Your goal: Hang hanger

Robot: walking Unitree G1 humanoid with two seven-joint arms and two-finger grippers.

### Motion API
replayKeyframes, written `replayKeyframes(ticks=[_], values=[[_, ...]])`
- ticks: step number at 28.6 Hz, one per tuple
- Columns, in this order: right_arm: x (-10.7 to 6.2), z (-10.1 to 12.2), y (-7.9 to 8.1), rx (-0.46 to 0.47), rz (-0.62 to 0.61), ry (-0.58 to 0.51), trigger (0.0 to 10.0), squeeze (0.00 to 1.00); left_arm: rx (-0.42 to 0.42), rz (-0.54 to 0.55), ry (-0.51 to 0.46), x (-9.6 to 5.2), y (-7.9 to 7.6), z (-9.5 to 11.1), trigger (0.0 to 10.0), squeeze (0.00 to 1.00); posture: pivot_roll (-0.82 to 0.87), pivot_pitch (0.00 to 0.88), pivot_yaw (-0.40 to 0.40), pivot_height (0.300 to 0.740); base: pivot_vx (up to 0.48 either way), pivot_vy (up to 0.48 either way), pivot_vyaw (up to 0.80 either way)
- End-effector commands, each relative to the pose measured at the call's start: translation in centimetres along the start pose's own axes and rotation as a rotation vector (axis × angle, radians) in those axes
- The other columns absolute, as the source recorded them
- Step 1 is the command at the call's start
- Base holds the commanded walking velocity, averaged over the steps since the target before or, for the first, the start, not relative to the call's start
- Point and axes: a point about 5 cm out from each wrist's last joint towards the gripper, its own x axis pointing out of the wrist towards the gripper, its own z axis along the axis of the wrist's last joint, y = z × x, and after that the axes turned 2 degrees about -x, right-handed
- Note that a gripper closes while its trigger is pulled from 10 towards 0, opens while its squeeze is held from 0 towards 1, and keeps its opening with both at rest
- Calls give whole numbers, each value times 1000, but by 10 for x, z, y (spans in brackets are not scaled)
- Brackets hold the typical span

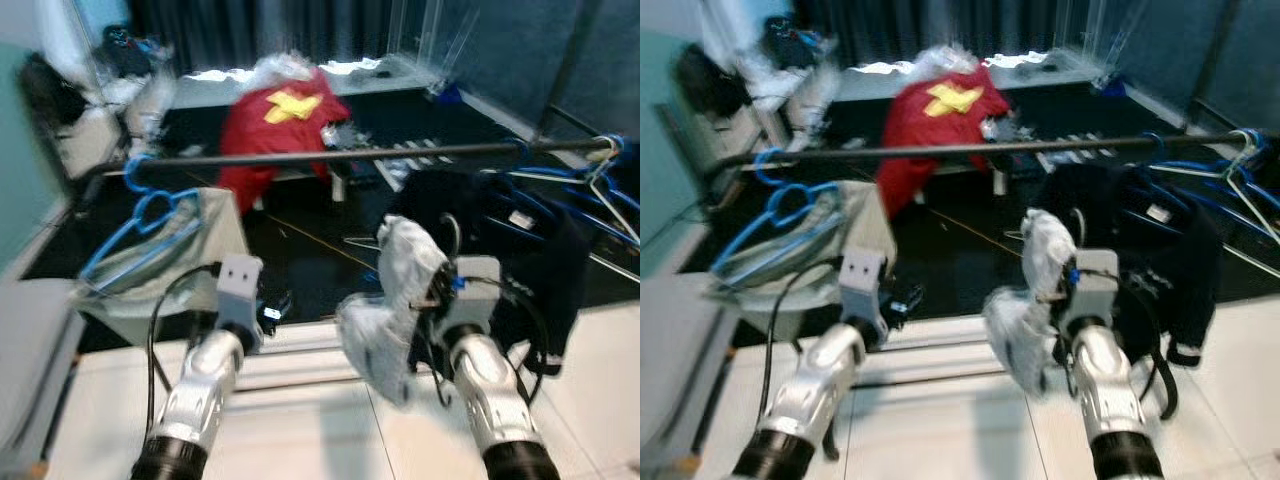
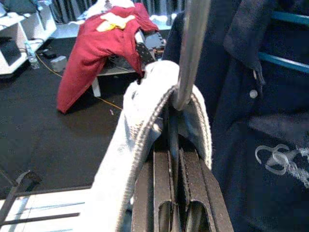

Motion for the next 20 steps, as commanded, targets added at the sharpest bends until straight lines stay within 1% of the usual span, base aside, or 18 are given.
replayKeyframes(ticks=[1, 2, 5, 6, 7, 8, 9, 10, 11, 12, 13, 14, 16, 20], values=[[5, 21, 6, -32, 82, -81, 10000, 0, 0, 6, 17, -1, 2, -4, 10000, 0, -82, 17, 54, 740, 461, 0, 0], [7, 28, 9, -38, 115, -108, 10000, 0, -1, 7, 18, -1, 2, -4, 10000, 0, -79, 19, 52, 740, 461, 0, 0], [8, 36, 11, -43, 137, -145, 10000, 0, -3, 7, 19, -1, 2, -5, 10000, 0, -78, 20, 50, 740, 461, 0, 0], [8, 44, 15, -49, 176, -179, 10000, 0, -10, 7, 14, -2, 2, -4, 10000, 0, -77, 21, 50, 740, 442, 0, 0], [8, 44, 15, -49, 176, -179, 10000, 0, -10, 7, 14, -2, 2, -4, 10000, 0, -77, 21, 50, 740, 442, 0, 0], [8, 49, 17, -54, 203, -201, 10000, 0, -16, 6, 10, -2, 1, -4, 10000, 0, -77, 21, 50, 740, 442, 0, 0], [7, 58, 24, -61, 262, -235, 10000, 0, -18, 8, 13, -2, 2, -4, 10000, 0, -79, 23, 50, 740, 0, 0, 0], [7, 58, 24, -61, 262, -235, 10000, 0, -18, 8, 13, -2, 2, -4, 10000, 0, -79, 23, 50, 740, 0, 0, 0], [6, 65, 31, -67, 311, -263, 10000, 0, -18, 10, 17, -3, 2, -5, 10000, 0, -79, 24, 49, 740, 0, 0, 0], [6, 65, 31, -67, 311, -263, 10000, 0, -18, 10, 17, -3, 2, -5, 10000, 0, -79, 24, 49, 740, 0, 0, 0], [5, 69, 35, -71, 340, -279, 10000, 0, -16, 11, 20, -4, 3, -6, 10000, 0, -79, 24, 49, 740, 0, 0, 0], [5, 69, 35, -71, 340, -279, 10000, 0, -16, 11, 20, -4, 3, -6, 10000, 0, -79, 24, 49, 740, 0, 0, 0], [4, 73, 41, -81, 369, -294, 10000, 0, -13, 7, 26, -5, 2, -8, 10000, 0, -75, 27, 47, 740, 0, 0, 0], [4, 74, 42, -81, 374, -295, 10000, 0, -12, 5, 27, -6, 2, -8, 10000, 0, -75, 27, 47, 740, 0, 0, 0]])
